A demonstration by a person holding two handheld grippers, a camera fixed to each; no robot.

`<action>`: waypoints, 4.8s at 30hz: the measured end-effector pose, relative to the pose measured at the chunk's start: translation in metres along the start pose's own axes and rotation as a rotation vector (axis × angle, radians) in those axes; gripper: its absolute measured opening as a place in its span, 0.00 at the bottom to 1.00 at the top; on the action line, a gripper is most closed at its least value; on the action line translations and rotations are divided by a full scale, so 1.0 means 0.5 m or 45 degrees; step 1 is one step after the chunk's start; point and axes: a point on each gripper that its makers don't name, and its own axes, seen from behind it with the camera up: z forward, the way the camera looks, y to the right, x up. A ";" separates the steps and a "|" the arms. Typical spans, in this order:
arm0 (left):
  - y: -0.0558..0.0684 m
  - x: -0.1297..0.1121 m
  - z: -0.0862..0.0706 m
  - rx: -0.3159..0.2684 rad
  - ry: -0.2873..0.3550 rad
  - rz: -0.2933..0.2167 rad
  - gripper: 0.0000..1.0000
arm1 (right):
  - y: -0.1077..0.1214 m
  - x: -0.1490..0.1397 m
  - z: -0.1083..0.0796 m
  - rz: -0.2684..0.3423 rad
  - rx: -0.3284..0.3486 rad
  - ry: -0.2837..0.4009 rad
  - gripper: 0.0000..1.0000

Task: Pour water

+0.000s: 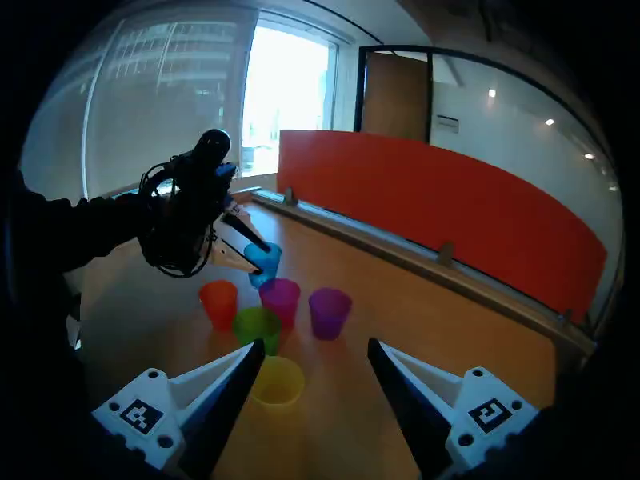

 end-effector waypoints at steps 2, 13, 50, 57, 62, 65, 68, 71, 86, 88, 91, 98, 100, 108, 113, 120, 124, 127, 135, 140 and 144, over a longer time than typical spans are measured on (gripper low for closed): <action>0.001 0.010 -0.016 0.013 0.017 0.006 0.87 | -0.002 0.005 -0.001 -0.003 -0.002 0.006 1.00; 0.031 0.061 -0.088 0.040 0.127 0.014 0.87 | -0.017 0.031 -0.011 -0.012 -0.009 0.037 1.00; 0.103 0.160 -0.256 0.087 0.484 -0.114 0.86 | -0.038 0.037 -0.007 -0.020 0.002 0.067 1.00; 0.114 0.172 -0.282 0.087 0.541 -0.130 0.86 | -0.043 0.034 -0.001 -0.030 0.013 0.061 1.00; 0.117 0.170 -0.293 0.091 0.555 -0.136 0.86 | -0.054 0.034 0.011 -0.039 0.037 0.056 1.00; 0.119 0.169 -0.299 0.091 0.558 -0.135 0.86 | -0.060 0.033 0.022 -0.044 0.053 0.052 1.00; 0.121 0.170 -0.305 0.091 0.567 -0.132 0.86 | -0.066 0.029 0.034 -0.045 0.070 0.043 1.00; 0.121 0.174 -0.313 0.094 0.580 -0.131 0.86 | -0.071 0.026 0.047 -0.045 0.086 0.035 1.00; 0.124 0.165 -0.335 0.123 0.606 -0.106 0.86 | -0.091 0.009 0.113 -0.035 0.151 -0.004 1.00; 0.125 0.162 -0.337 0.125 0.602 -0.101 0.86 | -0.095 0.006 0.123 -0.034 0.161 -0.012 1.00; 0.128 0.158 -0.340 0.129 0.598 -0.094 0.86 | -0.100 0.001 0.139 -0.030 0.176 -0.024 1.00; 0.133 0.156 -0.347 0.132 0.599 -0.084 0.86 | -0.119 -0.015 0.173 -0.027 0.222 -0.057 1.00; 0.133 0.156 -0.348 0.131 0.600 -0.085 0.86 | -0.125 -0.020 0.181 -0.032 0.232 -0.066 1.00; 0.130 0.152 -0.354 0.136 0.602 -0.091 0.86 | -0.140 -0.041 0.213 -0.057 0.259 -0.109 1.00; 0.129 0.152 -0.356 0.140 0.604 -0.091 0.86 | -0.149 -0.055 0.230 -0.071 0.274 -0.140 1.00; 0.127 0.152 -0.355 0.142 0.603 -0.090 0.86 | -0.161 -0.082 0.245 -0.099 0.289 -0.205 1.00; 0.128 0.153 -0.354 0.138 0.604 -0.089 0.86 | -0.163 -0.090 0.250 -0.113 0.292 -0.233 1.00; 0.129 0.153 -0.353 0.135 0.605 -0.087 0.86 | -0.162 -0.096 0.254 -0.120 0.290 -0.250 1.00; 0.129 0.153 -0.351 0.135 0.604 -0.085 0.86 | -0.167 -0.111 0.266 -0.139 0.301 -0.289 1.00; 0.127 0.152 -0.349 0.134 0.604 -0.088 0.86 | -0.171 -0.120 0.276 -0.152 0.311 -0.324 1.00; 0.124 0.149 -0.348 0.136 0.602 -0.087 0.86 | -0.173 -0.123 0.286 -0.157 0.316 -0.342 1.00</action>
